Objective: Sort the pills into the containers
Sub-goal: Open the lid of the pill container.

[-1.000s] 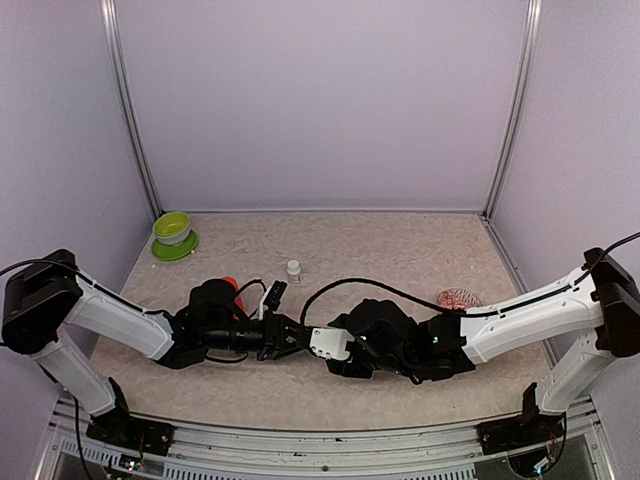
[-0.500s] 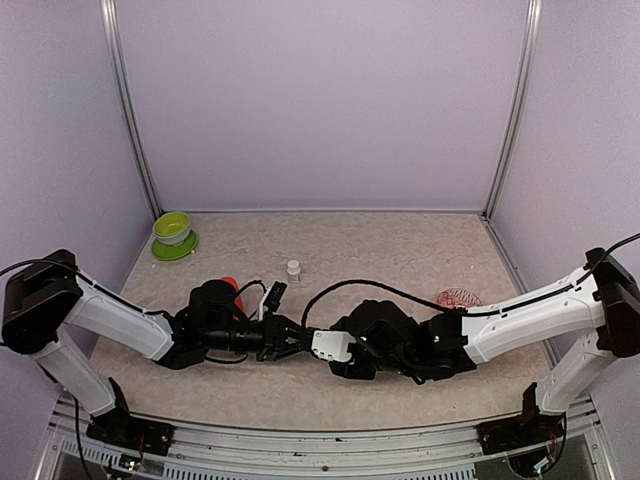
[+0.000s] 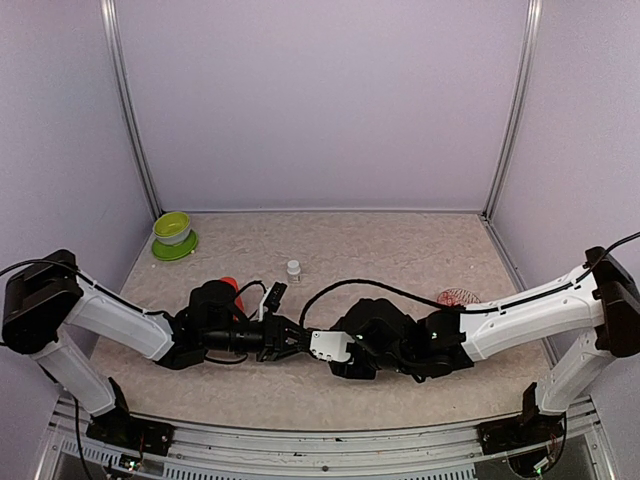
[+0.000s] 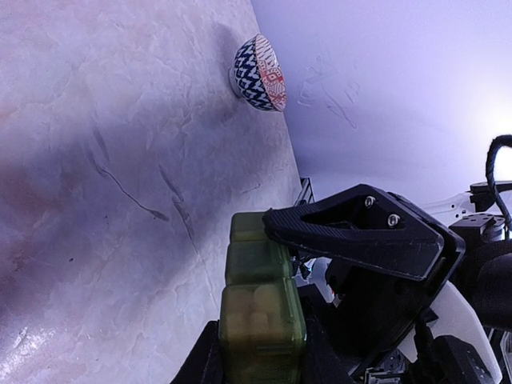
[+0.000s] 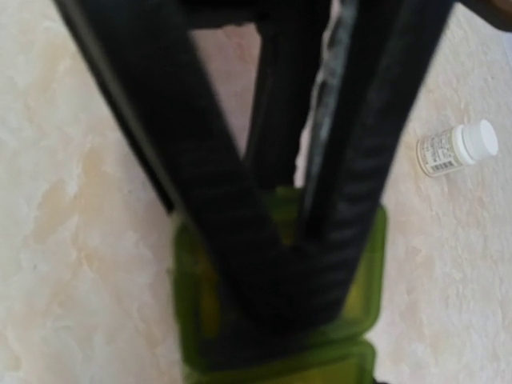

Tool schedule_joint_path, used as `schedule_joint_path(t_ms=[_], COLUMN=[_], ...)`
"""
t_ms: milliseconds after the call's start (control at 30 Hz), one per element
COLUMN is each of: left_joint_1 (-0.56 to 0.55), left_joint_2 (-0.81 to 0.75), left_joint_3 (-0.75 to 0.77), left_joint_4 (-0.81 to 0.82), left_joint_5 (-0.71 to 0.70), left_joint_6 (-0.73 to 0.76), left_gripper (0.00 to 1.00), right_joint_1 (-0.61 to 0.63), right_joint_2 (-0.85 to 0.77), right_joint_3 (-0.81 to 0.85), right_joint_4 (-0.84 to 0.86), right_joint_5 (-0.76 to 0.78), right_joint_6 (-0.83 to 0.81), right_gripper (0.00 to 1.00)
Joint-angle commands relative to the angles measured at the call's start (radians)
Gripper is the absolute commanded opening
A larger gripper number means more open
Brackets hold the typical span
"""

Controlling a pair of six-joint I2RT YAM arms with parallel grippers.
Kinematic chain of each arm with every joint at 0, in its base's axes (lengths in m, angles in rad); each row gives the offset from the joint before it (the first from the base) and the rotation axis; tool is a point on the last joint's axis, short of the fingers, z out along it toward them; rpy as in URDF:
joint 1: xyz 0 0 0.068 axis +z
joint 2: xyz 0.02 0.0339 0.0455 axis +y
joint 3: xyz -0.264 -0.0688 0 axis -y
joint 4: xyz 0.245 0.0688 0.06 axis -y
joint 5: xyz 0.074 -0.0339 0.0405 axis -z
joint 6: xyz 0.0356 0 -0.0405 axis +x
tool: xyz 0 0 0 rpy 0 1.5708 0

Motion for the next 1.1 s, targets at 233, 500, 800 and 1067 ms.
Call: schedule_joint_path(t_ms=[233,500,800,1067], left_joint_1=[-0.011,-0.014,-0.014,-0.006], left_joint_2=[0.004,0.016,0.023,0.017], left_joint_3=[-0.011,-0.003,-0.002,-0.001], left_joint_4=[0.041,0.049,0.049,0.041], left_joint_5=[0.016,0.021,0.018,0.014], left_joint_6=[0.006,0.0,-0.003,-0.003], left_gripper=[0.25,0.25,0.25,0.27], right_joint_1=[-0.021,-0.021,-0.021,-0.021], right_joint_2=[0.016,0.047,0.044,0.015], right_joint_3=[0.02,0.039,0.031,0.011], right_joint_4=[0.016,0.011,0.045,0.068], right_joint_5=[-0.002,-0.009,-0.008,-0.005], right_joint_6=[-0.017,-0.022,-0.008,-0.022], right_gripper=[0.55,0.55,0.44,0.36])
